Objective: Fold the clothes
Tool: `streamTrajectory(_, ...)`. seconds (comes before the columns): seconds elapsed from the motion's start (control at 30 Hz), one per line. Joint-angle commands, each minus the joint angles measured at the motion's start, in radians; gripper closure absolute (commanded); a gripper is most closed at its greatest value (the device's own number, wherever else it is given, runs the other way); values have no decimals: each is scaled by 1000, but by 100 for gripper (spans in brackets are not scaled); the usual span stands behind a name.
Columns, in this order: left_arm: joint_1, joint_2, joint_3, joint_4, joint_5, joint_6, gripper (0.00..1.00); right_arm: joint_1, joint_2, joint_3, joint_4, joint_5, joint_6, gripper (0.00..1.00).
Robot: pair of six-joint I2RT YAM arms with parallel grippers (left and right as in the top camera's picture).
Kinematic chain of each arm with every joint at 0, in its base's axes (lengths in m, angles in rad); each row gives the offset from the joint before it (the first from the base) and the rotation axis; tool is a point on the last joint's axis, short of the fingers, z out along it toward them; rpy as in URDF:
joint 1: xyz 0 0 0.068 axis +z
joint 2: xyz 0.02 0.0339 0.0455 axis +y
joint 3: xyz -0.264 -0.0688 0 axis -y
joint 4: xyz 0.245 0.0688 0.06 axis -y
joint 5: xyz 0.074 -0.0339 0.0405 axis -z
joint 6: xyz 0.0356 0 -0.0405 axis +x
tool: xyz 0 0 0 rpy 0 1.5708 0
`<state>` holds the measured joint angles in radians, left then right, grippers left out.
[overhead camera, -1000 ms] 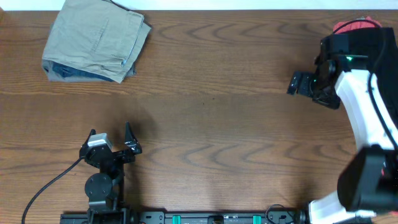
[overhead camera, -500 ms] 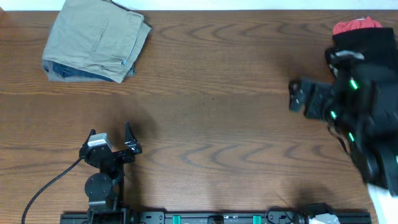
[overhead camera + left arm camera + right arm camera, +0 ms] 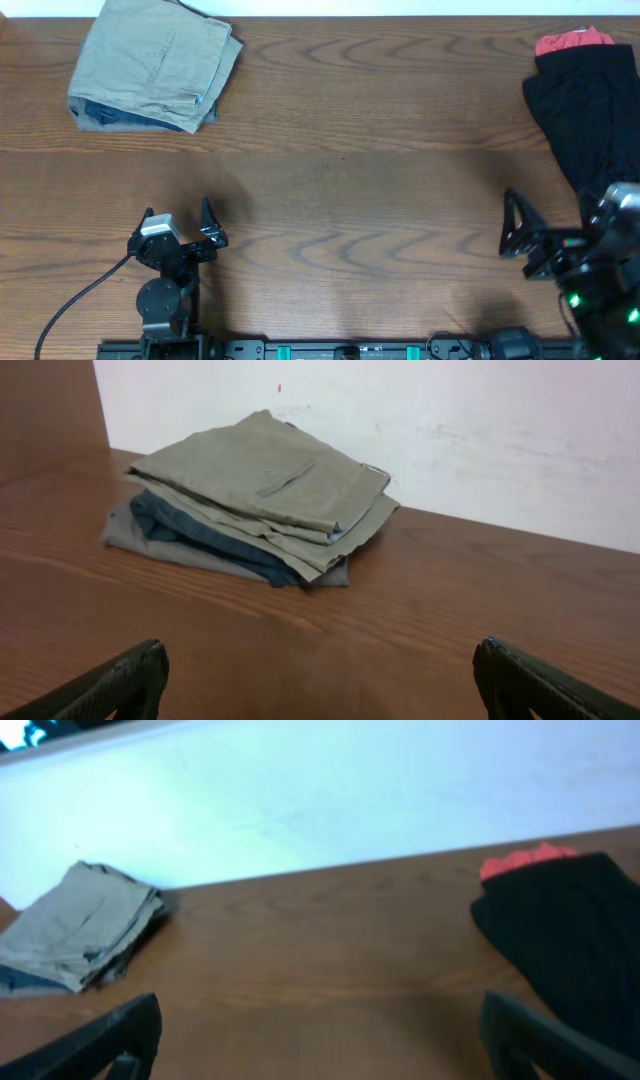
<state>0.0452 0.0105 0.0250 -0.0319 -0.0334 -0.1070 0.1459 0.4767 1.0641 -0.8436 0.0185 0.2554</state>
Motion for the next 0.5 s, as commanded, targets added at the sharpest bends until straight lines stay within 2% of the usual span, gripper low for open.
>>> streamTrajectory(0.0,4,-6,-21,-35,-28,9,2,-26,-130,-199,103,-32,-48,1)
streamTrajectory(0.23,4,-6,-21,-35,-28,9,2,-101,-345,-577,441,-162,-47,1)
streamTrajectory(0.47,4,-6,-21,-35,-27,9,2,-141,-473,-839,737,-178,-24,1)
